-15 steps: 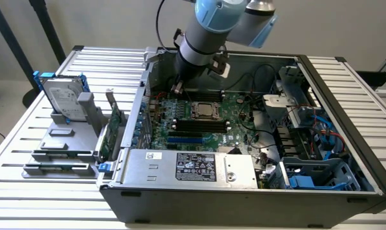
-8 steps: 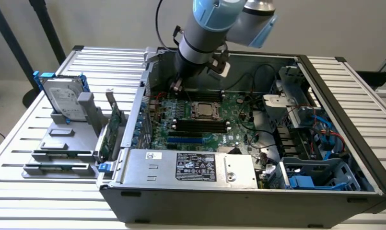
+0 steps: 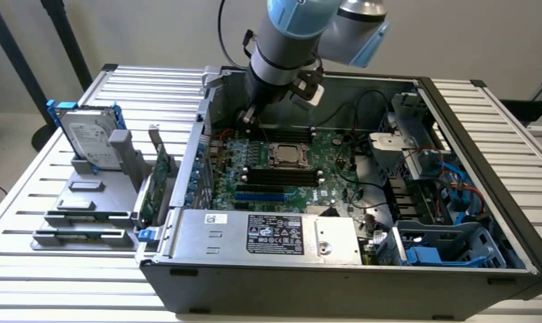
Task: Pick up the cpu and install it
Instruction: 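Install the first cpu locking lever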
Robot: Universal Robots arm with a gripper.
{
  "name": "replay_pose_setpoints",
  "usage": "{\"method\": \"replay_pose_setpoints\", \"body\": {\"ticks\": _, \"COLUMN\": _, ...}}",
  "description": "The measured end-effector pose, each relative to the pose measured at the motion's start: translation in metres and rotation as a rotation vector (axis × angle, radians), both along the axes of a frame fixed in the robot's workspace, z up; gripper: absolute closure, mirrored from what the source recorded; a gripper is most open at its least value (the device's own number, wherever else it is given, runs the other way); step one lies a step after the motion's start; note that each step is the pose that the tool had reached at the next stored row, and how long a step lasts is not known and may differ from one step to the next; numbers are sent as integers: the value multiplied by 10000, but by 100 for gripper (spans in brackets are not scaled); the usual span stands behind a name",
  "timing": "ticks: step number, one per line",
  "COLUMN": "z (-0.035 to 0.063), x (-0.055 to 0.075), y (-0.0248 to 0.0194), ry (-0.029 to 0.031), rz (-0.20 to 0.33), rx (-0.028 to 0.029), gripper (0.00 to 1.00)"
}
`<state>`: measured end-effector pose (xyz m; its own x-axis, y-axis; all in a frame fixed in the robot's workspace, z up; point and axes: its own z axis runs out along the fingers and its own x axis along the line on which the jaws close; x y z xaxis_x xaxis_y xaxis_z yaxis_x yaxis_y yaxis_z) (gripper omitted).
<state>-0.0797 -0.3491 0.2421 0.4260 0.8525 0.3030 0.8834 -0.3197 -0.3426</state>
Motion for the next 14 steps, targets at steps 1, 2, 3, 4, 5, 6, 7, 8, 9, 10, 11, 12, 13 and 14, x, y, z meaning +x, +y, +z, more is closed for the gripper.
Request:
{"method": "replay_pose_setpoints", "body": {"ticks": 1, "z": 3, "x": 0, "y": 0, "ry": -11, "rz": -55, "rx": 1, "gripper": 89}}
{"method": "replay_pose_setpoints", "body": {"ticks": 2, "z": 6, "x": 0, "y": 0, "ry": -22, "rz": -105, "rx": 1, "gripper": 89}}
{"method": "replay_pose_setpoints", "body": {"ticks": 3, "z": 7, "x": 0, "y": 0, "ry": -32, "rz": -152, "rx": 1, "gripper": 89}}
{"method": "replay_pose_setpoints", "body": {"ticks": 4, "z": 8, "x": 0, "y": 0, "ry": -45, "rz": -196, "rx": -1, "gripper": 89}}
{"method": "replay_pose_setpoints", "body": {"ticks": 5, "z": 10, "x": 0, "y": 0, "ry": -61, "rz": -230, "rx": 0, "gripper": 89}}
{"method": "replay_pose_setpoints", "body": {"ticks": 6, "z": 11, "x": 0, "y": 0, "ry": -85, "rz": -263, "rx": 0, "gripper": 89}}
{"method": "replay_pose_setpoints", "body": {"ticks": 7, "z": 13, "x": 0, "y": 0, "ry": -110, "rz": -290, "rx": 0, "gripper": 89}}
{"method": "replay_pose_setpoints", "body": {"ticks": 8, "z": 14, "x": 0, "y": 0, "ry": -141, "rz": -316, "rx": 0, "gripper": 89}}
{"method": "replay_pose_setpoints", "body": {"ticks": 9, "z": 16, "x": 1, "y": 0, "ry": -176, "rz": -340, "rx": 1, "gripper": 89}}
{"method": "replay_pose_setpoints", "body": {"ticks": 10, "z": 17, "x": 2, "y": 0, "ry": -211, "rz": -359, "rx": 2, "gripper": 89}}
{"method": "replay_pose_setpoints", "body": {"ticks": 11, "z": 18, "x": 3, "y": 0, "ry": -250, "rz": -378, "rx": 2, "gripper": 89}}
{"method": "replay_pose_setpoints", "body": {"ticks": 12, "z": 20, "x": 4, "y": 0, "ry": -287, "rz": -395, "rx": 2, "gripper": 89}}
{"method": "replay_pose_setpoints", "body": {"ticks": 13, "z": 21, "x": 7, "y": 0, "ry": -327, "rz": -406, "rx": 2, "gripper": 89}}
{"method": "replay_pose_setpoints", "body": {"ticks": 14, "z": 23, "x": 10, "y": 0, "ry": -366, "rz": -416, "rx": 2, "gripper": 89}}
